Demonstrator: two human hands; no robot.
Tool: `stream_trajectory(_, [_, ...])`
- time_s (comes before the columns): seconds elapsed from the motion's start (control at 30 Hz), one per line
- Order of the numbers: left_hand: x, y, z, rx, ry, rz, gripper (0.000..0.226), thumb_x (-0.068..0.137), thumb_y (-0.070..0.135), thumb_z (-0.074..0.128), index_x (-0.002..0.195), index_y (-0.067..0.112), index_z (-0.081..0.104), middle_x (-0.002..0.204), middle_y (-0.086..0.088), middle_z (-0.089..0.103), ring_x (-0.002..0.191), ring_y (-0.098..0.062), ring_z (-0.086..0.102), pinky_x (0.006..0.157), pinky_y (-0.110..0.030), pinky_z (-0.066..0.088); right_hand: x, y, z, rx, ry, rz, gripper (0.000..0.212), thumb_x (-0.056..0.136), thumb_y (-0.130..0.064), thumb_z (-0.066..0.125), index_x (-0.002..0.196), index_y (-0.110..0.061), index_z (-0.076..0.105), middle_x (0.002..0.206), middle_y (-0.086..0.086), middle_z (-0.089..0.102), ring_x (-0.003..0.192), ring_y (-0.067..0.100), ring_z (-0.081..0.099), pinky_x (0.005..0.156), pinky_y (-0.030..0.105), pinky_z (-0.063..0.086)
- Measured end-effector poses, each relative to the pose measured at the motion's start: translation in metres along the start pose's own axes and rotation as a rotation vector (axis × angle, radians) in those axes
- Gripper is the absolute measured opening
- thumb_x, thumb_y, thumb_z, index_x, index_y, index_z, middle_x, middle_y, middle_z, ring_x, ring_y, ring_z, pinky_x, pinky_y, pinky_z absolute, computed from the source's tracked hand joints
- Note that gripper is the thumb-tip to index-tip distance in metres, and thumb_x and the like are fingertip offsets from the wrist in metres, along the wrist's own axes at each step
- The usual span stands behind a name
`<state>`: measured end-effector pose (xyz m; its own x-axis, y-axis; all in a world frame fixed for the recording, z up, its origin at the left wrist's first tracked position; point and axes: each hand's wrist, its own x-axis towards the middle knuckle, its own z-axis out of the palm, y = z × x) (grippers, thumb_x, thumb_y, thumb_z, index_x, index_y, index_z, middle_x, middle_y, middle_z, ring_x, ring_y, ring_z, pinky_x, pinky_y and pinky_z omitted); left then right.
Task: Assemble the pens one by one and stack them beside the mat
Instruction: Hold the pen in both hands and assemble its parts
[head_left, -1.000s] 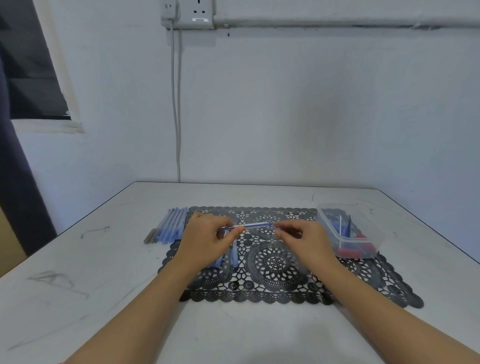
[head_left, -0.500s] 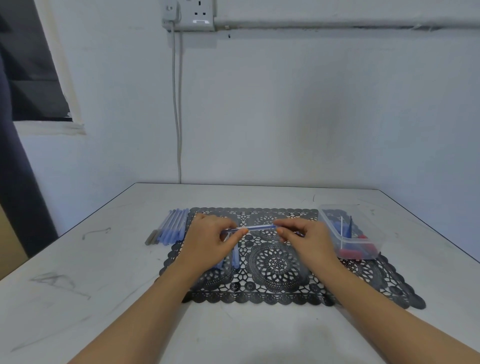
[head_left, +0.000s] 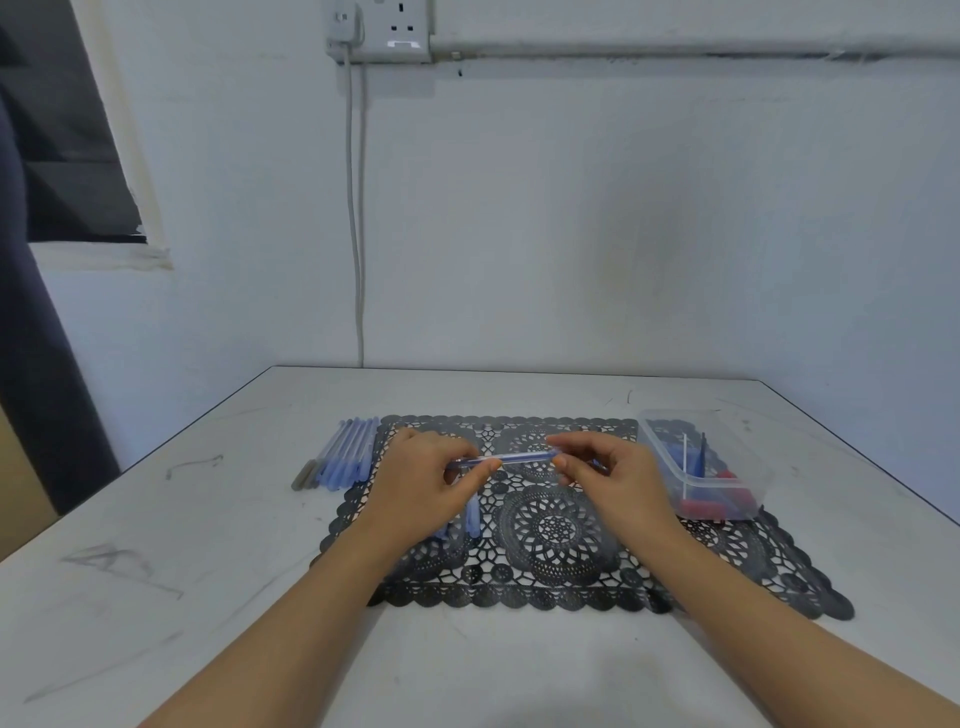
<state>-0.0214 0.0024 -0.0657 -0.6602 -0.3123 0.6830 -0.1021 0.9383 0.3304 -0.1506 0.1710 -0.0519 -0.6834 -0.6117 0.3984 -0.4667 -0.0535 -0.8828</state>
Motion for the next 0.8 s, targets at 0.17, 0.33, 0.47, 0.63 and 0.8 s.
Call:
stream_trajectory(0.17, [-0.0001,0.0028,-0.0009,-0.023,0.002,0.001,0.043,0.081,0.065,0.043,0.075,0.03,0.069,0.058,0.01,0.06,0.06,-0.001,0.051,0.079,-0.013,0.029,-0.0003,0.0025,0.0004,-0.039,-0.019,-0.11,0.034,0.087,-0.003,0.059,0.086,-0.036,0.067,0.073,0.008,0.069,0.065,0.017,0.062,0.067,0.029,0.054])
stream_trajectory(0.33, [-0.0006,0.0038,-0.001,-0.026,0.007,0.012,0.044,0.08,0.066,0.043,0.076,0.03,0.069,0.058,0.011,0.059,0.06,0.0,0.051,0.078,-0.013,0.028,-0.0002,0.0047,0.0008,-0.075,-0.012,-0.136,0.029,0.092,-0.01,0.053,0.097,-0.036,0.063,0.069,0.002,0.068,0.063,0.015,0.063,0.059,0.027,0.052])
stream_trajectory(0.47, [0.0,0.005,-0.0025,-0.036,0.017,0.008,0.045,0.08,0.065,0.043,0.076,0.029,0.07,0.059,0.009,0.061,0.061,-0.003,0.054,0.079,-0.013,0.029,-0.0003,0.005,0.0004,-0.103,-0.062,-0.106,0.013,0.092,-0.018,0.054,0.098,-0.027,0.06,0.073,0.003,0.068,0.068,0.027,0.063,0.061,0.039,0.052])
stream_trajectory(0.63, [-0.0004,0.006,-0.0021,-0.032,0.02,0.028,0.044,0.081,0.064,0.045,0.076,0.028,0.07,0.058,0.01,0.061,0.06,-0.002,0.052,0.077,-0.014,0.029,-0.0002,0.0084,-0.002,-0.252,-0.075,-0.177,0.016,0.092,-0.025,0.052,0.078,-0.024,0.06,0.067,0.004,0.064,0.057,0.02,0.057,0.054,0.033,0.048])
stream_trajectory(0.8, [-0.0002,0.0061,-0.0021,-0.027,0.025,0.039,0.044,0.082,0.063,0.045,0.076,0.027,0.07,0.056,0.01,0.058,0.059,0.0,0.05,0.077,-0.014,0.03,0.0008,0.0101,-0.0016,-0.28,-0.082,-0.204,0.023,0.094,-0.027,0.047,0.078,-0.018,0.06,0.065,0.004,0.063,0.055,0.02,0.055,0.052,0.031,0.045])
